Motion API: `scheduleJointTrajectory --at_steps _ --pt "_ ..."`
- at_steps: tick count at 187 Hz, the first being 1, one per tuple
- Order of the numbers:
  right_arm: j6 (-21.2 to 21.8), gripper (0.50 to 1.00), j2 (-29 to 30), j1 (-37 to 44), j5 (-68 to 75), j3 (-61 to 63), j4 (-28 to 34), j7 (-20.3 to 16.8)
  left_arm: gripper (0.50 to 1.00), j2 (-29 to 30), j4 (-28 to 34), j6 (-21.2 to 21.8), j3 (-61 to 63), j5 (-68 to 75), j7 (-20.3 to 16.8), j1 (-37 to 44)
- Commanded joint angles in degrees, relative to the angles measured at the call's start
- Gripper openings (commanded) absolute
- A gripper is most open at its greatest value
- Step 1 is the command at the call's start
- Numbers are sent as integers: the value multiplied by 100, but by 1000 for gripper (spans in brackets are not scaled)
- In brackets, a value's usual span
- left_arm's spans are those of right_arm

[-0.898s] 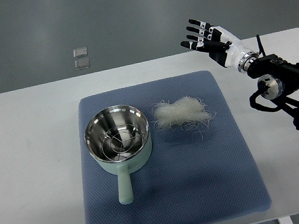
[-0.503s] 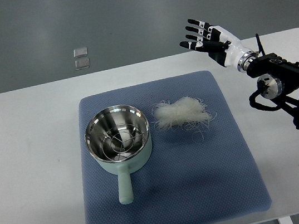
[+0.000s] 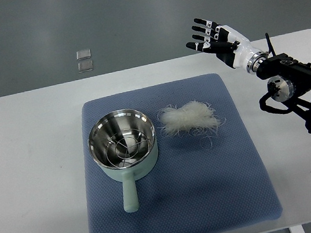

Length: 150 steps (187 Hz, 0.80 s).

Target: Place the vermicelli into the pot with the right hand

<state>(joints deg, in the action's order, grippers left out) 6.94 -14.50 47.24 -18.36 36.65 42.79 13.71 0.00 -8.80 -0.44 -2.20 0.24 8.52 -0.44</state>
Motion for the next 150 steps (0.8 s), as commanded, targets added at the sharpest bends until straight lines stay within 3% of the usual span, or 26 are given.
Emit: scheduleJointTrajectory --at_steps 1,46,150 --pt "0 924 9 13 -10 -8 10 0 1000 0 10 0 0 2 0 0" --pt "9 924 -9 119 -335 -219 19 0 1000 0 10 0 0 2 0 0" --pt "651 924 -149 339 -1829 -254 142 0 1000 0 10 0 0 2 0 0"
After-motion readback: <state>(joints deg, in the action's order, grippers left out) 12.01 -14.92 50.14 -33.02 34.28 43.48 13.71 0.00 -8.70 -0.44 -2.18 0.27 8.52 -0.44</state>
